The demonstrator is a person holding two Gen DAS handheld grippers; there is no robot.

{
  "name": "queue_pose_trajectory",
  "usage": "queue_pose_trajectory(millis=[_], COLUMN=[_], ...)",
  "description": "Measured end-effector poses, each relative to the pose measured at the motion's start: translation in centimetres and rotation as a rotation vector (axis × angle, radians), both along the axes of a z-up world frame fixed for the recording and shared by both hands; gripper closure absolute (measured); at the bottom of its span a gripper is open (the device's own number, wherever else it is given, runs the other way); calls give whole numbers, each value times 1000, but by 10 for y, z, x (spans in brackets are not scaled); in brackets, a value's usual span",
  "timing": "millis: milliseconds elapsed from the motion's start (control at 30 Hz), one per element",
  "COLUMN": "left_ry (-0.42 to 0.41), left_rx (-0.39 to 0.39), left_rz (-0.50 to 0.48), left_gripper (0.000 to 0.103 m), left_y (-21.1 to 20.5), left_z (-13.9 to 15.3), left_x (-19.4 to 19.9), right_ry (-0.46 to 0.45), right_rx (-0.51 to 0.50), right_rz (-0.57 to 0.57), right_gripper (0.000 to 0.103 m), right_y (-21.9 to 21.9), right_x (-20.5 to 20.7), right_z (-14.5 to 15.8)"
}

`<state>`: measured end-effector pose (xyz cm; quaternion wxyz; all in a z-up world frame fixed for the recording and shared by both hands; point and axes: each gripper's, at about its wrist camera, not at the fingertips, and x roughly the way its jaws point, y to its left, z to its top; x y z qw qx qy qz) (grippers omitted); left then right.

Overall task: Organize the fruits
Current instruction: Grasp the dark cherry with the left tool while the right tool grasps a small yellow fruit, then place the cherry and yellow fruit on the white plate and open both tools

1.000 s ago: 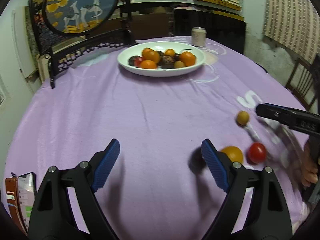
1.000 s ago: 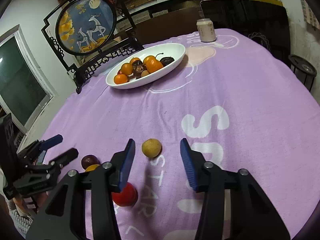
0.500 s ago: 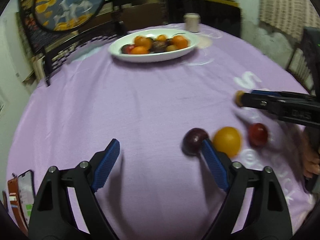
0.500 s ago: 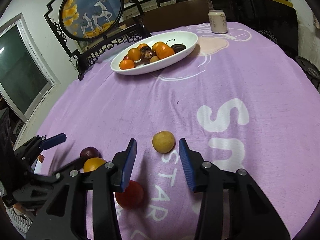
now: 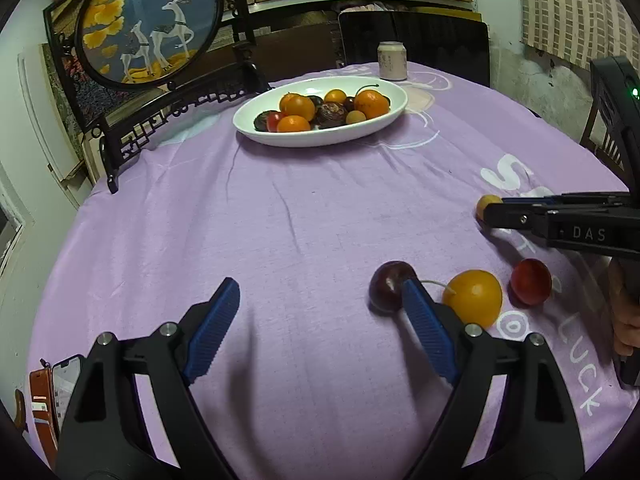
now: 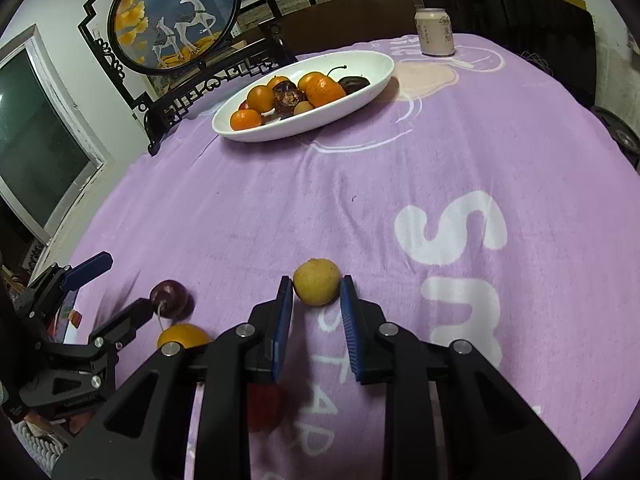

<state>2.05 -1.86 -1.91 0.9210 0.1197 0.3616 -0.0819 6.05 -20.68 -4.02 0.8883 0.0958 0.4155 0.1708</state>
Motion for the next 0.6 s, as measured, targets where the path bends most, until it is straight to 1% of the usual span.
queue_pose_trajectory(millis=[100, 133, 167, 200, 233, 267, 300, 333, 433, 533, 600], left_ry=[5, 4, 6, 12, 21, 38, 66, 87, 90, 65, 37], left_rx=[8, 12, 15, 20, 21, 11, -10, -29, -67, -63, -58], left_rz=[-17, -32, -47, -64, -77, -95, -112, -120, -146, -152, -132], left_gripper=[18, 20, 26, 32, 44, 63, 72, 76, 77, 77, 77], left_y=[-5, -8, -10, -13, -15, -17, -18, -18, -19, -21, -19], left_z=[-2, -3, -4, -5, -6, -8, -10, -12, -11, -7, -2], left_x=[2, 2, 2, 2, 2, 4, 7, 10, 13, 10, 11], right_ry=[-12, -14, -15, -18, -19, -20, -20, -20, -22, -45, -57], right_rx=[-30, -38, -44, -49, -50, -48, -46, -44, -40, -29, -21], right_rz=[0, 2, 4, 6, 5, 4, 1, -2, -8, -19, -28], right_gripper=[77, 77, 77, 78, 79, 79, 79, 79, 79, 79, 79], right_y=[5, 7, 8, 9, 9, 9, 8, 7, 6, 2, -1], right_x=[1, 1, 1, 1, 1, 0, 0, 0, 0, -3, -4], right_z=[0, 0, 0, 0, 0, 0, 0, 0, 1, 5, 8])
